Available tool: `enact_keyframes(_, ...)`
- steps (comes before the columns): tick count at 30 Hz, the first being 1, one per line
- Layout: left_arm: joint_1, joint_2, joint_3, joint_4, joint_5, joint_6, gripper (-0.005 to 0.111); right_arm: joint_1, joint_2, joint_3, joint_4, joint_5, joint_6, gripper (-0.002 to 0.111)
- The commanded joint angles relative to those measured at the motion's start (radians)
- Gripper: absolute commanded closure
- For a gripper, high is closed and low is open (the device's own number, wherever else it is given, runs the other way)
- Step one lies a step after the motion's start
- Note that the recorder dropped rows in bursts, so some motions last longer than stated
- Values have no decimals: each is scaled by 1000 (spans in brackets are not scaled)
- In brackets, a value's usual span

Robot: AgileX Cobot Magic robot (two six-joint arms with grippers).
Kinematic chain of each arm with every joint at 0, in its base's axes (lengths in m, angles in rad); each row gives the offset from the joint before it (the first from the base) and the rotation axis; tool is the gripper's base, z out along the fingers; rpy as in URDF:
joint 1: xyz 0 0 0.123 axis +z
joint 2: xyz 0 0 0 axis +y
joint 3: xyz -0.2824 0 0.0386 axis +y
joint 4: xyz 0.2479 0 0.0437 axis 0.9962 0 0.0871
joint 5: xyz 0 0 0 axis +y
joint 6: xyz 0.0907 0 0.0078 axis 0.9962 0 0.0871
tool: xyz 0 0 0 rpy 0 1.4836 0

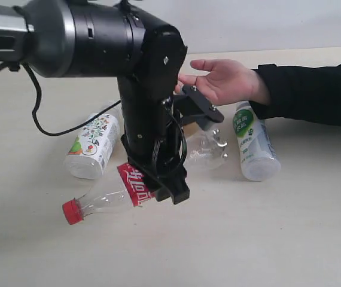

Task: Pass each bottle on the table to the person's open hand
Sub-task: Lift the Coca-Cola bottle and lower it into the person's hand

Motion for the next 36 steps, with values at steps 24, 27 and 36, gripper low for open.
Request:
enact_keyframes(24,14,97,-595,6,106,-887,107,3,-5,5,2,-3,1,108)
enact_keyframes(27,30,158,-677,6,106,-892,107,3,-5,5,2,-3,1,108)
enact_keyframes(36,129,281,-805,0,106,-943,107,3,-5,5,2,-3,1,108)
